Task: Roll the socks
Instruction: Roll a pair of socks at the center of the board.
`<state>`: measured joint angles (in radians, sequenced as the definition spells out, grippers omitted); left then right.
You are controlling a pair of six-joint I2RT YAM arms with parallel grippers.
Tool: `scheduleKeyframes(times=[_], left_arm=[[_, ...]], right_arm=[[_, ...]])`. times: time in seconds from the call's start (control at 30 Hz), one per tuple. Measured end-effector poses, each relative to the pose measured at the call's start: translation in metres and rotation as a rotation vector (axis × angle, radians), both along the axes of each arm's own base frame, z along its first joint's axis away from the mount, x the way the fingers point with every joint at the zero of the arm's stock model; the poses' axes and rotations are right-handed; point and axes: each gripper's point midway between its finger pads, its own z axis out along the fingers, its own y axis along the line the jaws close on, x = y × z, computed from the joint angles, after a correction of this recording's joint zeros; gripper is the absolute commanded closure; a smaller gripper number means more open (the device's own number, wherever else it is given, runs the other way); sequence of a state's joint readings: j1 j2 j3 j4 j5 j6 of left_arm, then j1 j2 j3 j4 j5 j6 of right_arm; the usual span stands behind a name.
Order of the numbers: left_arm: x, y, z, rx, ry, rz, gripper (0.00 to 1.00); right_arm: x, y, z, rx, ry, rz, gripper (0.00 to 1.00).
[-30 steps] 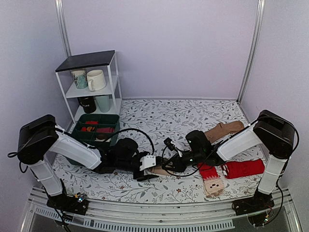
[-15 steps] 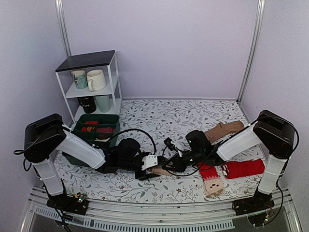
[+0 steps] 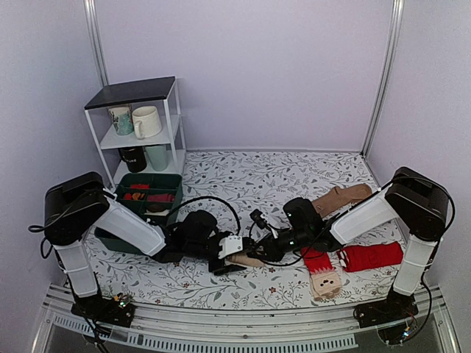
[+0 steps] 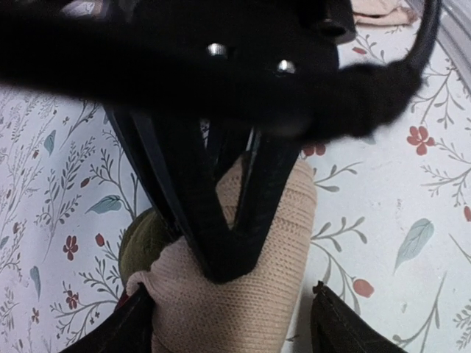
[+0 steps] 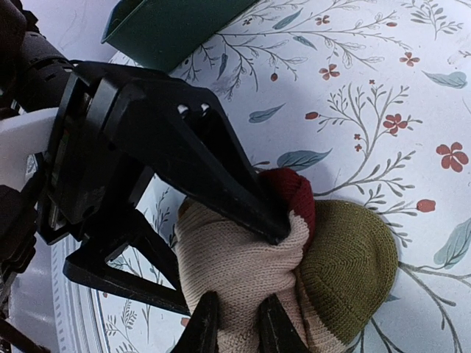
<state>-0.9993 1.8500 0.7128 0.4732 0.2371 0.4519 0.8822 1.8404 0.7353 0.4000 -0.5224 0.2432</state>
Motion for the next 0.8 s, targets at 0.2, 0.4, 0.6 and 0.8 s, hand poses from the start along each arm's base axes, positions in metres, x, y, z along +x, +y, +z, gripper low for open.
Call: scheduleKeyframes(times=[0.2, 0.4, 0.6, 0.8], left_arm=[[0.0028, -0.0037, -0.0013, 0.0, 0.014, -0.001, 0.51], [0.0019, -0.0041, -0.0024, 0.007, 0.039, -0.013, 0.84], [0.0018, -0.0054, -0.0018, 0.01, 0.074, -0.028, 1.0], [0.0032, -0.0083, -0.0028, 0.001, 0.101, -0.042, 1.0]], right_arm=[[-0.0007, 0.0, 0.0001, 0.001, 0.003, 0.003, 0.86], [0.0014, -0.0012, 0.0004, 0.003, 0.004, -0.002, 0.86], [0.0039, -0.0036, -0.0001, 0.0, 0.01, -0.008, 0.8], [0.0063, -0.0035, 0.0027, -0.015, 0.023, -0.014, 0.46]])
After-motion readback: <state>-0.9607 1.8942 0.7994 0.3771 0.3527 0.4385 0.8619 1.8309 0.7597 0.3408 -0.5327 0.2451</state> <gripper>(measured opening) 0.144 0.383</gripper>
